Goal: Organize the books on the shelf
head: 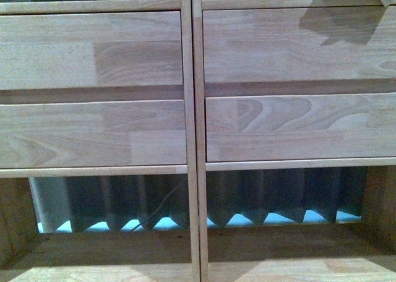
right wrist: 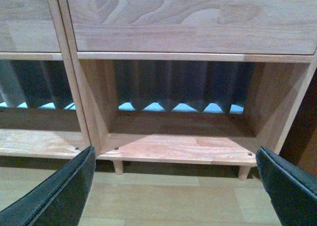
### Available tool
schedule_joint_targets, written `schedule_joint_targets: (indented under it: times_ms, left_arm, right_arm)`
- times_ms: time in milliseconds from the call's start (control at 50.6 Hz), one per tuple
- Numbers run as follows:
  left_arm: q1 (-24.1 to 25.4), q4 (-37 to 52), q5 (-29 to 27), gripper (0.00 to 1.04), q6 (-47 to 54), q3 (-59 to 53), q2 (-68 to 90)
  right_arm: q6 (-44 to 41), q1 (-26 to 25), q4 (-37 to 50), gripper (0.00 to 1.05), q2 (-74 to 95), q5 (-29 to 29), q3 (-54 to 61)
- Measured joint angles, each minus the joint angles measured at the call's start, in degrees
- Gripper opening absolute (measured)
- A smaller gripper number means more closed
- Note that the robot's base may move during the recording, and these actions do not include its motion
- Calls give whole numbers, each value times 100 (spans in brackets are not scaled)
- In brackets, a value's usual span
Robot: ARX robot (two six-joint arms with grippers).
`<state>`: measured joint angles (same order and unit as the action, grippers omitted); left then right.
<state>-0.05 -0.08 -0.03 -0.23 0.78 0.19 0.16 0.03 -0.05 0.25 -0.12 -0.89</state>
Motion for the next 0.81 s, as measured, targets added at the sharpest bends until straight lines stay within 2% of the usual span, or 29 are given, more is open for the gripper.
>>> schedule_joint_targets:
  times_ms: [810]
  left_arm:
    - [0,0,0,97,0,0,0]
  right_arm:
    - [0,2,0,98,0,2,0]
